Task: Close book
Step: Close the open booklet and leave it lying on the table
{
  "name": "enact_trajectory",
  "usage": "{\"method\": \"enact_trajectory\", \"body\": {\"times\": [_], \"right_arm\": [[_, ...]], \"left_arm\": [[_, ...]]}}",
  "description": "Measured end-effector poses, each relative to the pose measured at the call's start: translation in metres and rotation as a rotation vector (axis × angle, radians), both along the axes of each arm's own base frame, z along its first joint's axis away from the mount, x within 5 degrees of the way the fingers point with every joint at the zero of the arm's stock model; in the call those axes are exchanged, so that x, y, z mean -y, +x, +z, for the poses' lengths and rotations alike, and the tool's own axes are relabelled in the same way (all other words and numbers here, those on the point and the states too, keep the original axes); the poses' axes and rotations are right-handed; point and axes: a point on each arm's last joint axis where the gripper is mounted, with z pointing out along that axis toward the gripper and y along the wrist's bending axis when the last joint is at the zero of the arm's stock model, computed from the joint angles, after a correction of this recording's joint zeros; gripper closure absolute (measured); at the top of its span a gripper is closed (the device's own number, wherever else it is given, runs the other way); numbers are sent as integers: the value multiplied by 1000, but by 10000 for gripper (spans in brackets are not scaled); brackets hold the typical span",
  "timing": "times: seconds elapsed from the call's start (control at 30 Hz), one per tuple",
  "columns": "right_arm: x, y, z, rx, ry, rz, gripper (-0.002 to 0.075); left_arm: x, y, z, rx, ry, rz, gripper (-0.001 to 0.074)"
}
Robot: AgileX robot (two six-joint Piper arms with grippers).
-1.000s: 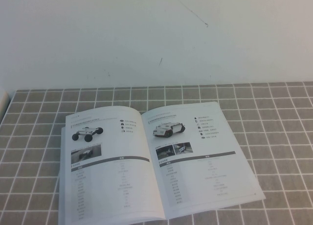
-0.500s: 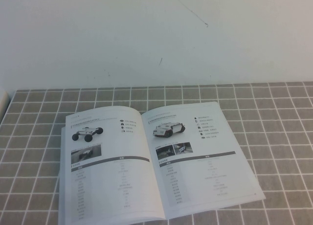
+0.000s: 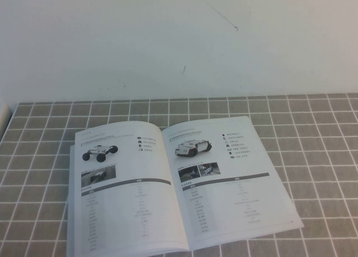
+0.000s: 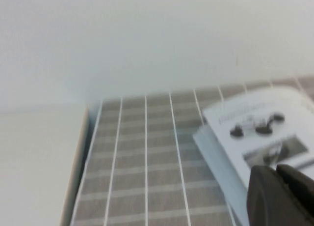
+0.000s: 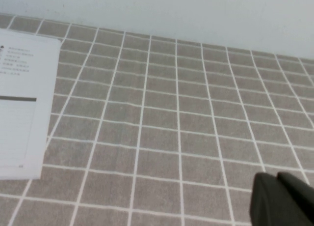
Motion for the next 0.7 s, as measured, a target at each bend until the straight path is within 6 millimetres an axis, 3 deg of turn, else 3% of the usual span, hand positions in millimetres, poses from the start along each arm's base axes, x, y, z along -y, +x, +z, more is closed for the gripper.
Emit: {"method": "enact_trajectory", "body": {"times": [0.4, 0.7], "right_arm": [[-6, 3, 37, 418, -39, 71, 729], [-8, 1, 49, 551, -63, 93, 729]], "left_arm": [[2, -14, 61, 702, -26, -29, 738], [2, -29, 79, 962, -65, -48, 738]]}}
